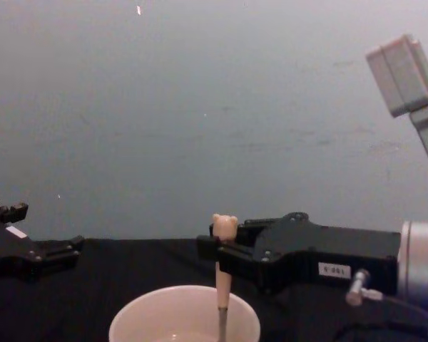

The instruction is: Pick up the stirring spoon with one hand, stir inside the cup, then place it back in its original position.

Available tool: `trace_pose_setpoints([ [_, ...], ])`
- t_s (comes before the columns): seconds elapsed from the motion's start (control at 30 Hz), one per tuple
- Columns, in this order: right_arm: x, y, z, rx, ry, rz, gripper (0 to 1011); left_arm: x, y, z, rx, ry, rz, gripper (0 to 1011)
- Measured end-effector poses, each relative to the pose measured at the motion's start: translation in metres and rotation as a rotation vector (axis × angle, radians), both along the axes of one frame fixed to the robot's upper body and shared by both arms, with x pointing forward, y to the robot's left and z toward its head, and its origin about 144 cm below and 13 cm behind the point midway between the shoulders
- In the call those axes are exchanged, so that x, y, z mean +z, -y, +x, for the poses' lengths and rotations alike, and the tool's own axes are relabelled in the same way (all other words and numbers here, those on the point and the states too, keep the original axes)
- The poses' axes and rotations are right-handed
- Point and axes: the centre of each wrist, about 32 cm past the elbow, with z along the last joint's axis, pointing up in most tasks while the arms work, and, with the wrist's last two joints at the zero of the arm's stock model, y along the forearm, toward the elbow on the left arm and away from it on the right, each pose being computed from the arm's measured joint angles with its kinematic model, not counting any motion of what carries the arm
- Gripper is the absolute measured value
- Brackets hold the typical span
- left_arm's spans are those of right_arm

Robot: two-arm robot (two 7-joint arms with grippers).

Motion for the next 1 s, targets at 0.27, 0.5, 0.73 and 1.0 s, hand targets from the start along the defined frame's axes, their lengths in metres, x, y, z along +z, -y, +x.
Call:
trace_pose_setpoints([
  [0.27, -0.001, -0.005, -0.011, 0.052, -0.019, 0.004, 210, 0.0, 0.0, 0.0, 0.0, 0.0, 0.0, 1001],
  [0.5, -0.003, -0.016, -0.014, 0.075, -0.026, 0.012, 210, 0.0, 0.0, 0.0, 0.0, 0.0, 0.0, 1001],
  [0.73, -0.002, -0.028, -0.009, 0.064, -0.027, 0.028, 211, 0.0, 0.0, 0.0, 0.0, 0.0, 0.0, 1001],
  [1.0, -0.002, -0.037, 0.002, 0.022, -0.031, 0.036, 210, 0.0, 0.0, 0.0, 0.0, 0.0, 0.0, 1001],
])
